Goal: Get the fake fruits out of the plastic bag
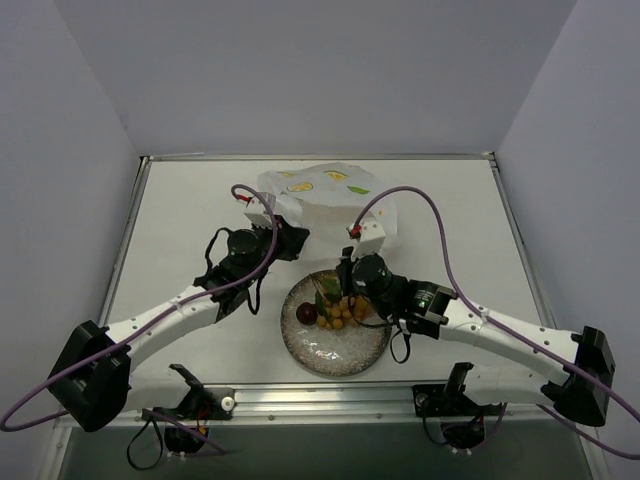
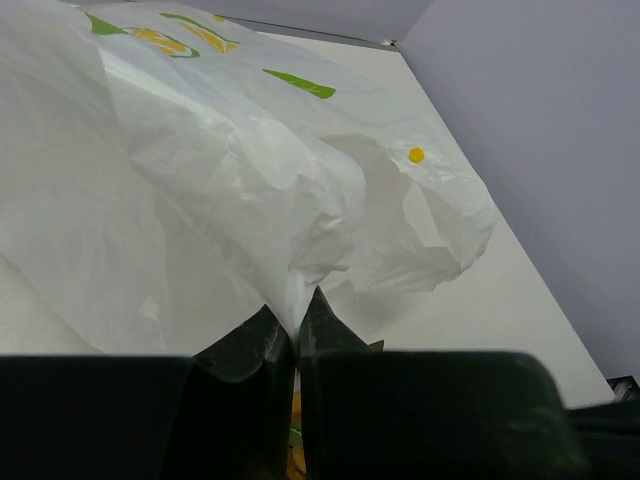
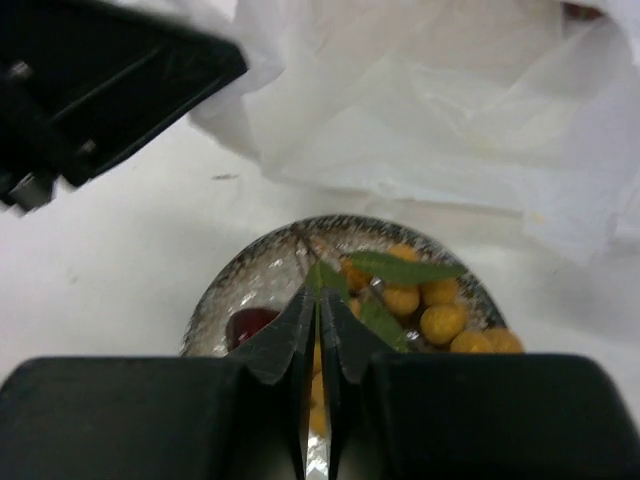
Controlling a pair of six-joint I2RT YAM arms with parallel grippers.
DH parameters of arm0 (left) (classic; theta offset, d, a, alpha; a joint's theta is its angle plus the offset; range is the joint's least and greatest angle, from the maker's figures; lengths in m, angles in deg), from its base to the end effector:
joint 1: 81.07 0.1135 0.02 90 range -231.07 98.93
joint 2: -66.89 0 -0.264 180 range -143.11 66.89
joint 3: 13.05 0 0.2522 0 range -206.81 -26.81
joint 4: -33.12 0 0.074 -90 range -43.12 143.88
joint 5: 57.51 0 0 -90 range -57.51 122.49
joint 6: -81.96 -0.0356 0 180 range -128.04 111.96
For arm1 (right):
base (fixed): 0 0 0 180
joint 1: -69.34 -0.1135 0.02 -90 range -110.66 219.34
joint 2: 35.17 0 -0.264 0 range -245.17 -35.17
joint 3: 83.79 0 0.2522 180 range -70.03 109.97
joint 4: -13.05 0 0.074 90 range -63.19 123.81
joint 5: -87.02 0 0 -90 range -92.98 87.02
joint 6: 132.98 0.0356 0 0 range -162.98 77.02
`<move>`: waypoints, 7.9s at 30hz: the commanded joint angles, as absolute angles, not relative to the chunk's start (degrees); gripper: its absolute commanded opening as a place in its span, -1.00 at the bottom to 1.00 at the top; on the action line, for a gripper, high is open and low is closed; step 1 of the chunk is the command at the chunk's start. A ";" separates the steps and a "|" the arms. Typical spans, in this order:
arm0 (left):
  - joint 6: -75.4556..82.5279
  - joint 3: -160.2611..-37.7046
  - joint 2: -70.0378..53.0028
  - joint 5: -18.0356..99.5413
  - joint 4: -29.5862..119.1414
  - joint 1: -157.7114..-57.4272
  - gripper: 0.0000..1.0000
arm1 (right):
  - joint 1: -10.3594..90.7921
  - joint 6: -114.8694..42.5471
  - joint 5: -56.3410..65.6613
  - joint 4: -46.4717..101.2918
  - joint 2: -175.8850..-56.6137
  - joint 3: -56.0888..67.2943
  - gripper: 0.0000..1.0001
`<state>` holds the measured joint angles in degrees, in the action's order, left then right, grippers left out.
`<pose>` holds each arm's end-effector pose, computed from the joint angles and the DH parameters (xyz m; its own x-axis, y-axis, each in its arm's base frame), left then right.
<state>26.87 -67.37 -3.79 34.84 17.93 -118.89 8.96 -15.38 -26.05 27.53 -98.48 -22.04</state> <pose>0.2236 -0.1754 0.2894 -0.3824 -0.4270 -0.8194 0.5197 0.6338 -0.5729 0.1387 0.2158 0.3130 -0.4053 0.1495 -0.9019 -0.4806 0.8044 0.3493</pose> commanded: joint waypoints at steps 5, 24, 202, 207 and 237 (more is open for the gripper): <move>28.69 -68.65 -1.49 37.75 15.33 -119.91 -0.95 | 19.94 -24.34 -27.24 9.35 -109.60 -21.25 -1.00; 36.17 -79.19 -4.04 42.25 13.48 -121.32 -0.95 | 31.37 -29.09 -26.79 -22.86 -129.85 -22.48 -1.00; 35.94 -90.34 -20.14 43.67 21.97 -93.54 -0.95 | 43.24 -36.65 -1.05 -0.84 -146.10 15.95 -1.00; 36.78 -91.07 -19.68 43.48 23.69 -93.64 -0.95 | 43.59 -34.36 -0.60 -2.72 -142.66 14.17 -1.00; 35.12 -95.72 -19.35 43.58 38.25 -93.20 0.94 | 47.11 -34.01 2.29 5.10 -150.92 21.37 -0.66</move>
<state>37.78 -92.37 -24.77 45.51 33.36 -93.43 46.69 -34.00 1.45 5.27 -150.61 17.65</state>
